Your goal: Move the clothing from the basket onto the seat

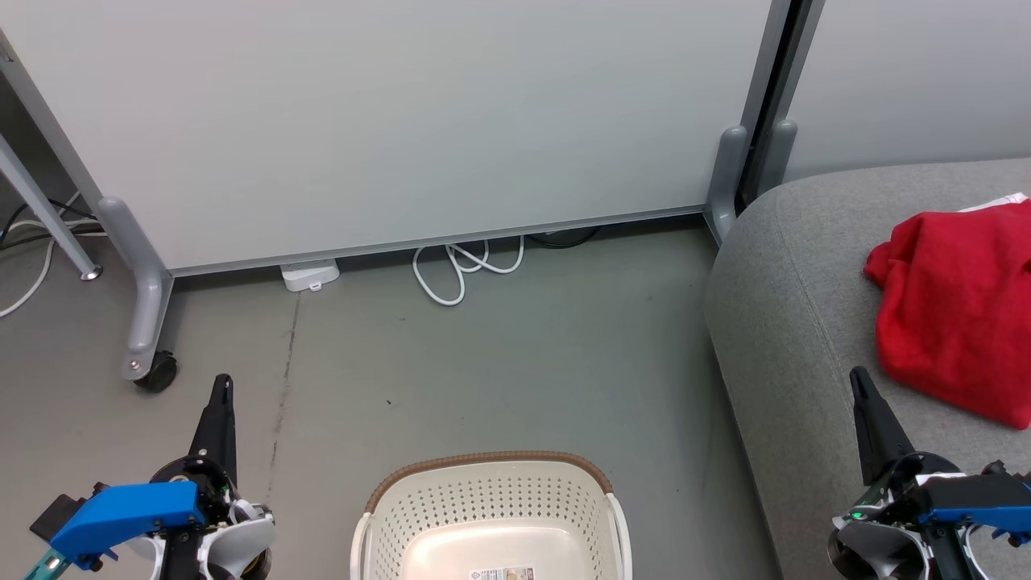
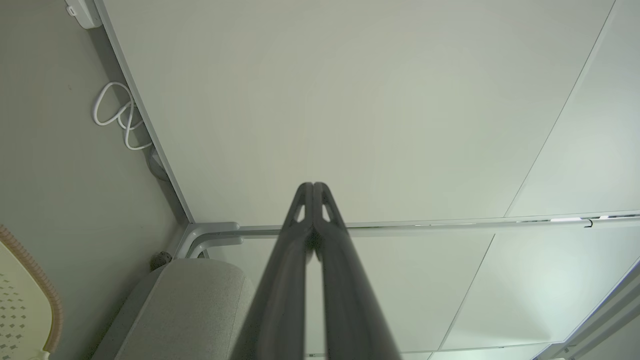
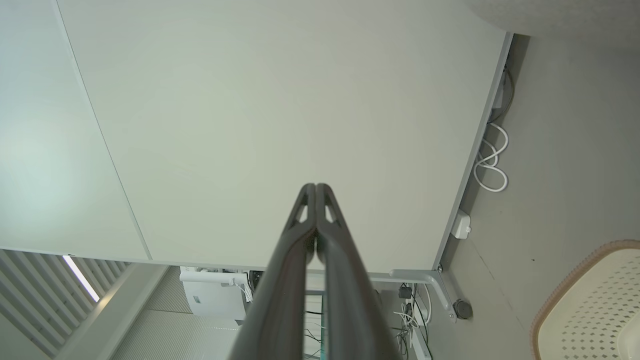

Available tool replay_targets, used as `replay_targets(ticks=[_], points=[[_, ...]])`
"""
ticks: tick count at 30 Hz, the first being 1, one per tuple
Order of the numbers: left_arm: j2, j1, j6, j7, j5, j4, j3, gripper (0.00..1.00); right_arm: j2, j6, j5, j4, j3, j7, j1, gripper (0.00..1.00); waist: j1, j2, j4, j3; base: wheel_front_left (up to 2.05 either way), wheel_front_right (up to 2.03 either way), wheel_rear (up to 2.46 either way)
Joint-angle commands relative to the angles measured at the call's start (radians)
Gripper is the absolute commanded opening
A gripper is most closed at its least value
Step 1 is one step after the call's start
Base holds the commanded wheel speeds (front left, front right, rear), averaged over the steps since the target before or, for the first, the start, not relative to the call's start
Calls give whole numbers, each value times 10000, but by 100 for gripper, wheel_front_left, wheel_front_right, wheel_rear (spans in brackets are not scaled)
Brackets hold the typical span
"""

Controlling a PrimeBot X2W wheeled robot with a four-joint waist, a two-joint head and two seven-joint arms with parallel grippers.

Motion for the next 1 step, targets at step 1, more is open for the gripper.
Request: replay_targets(ticks=[1], points=[[5,-95,-116,44,-19,-41,26,0,16,7,26,23,-19,35,-147,0,0,0,0,0,0,0,0]])
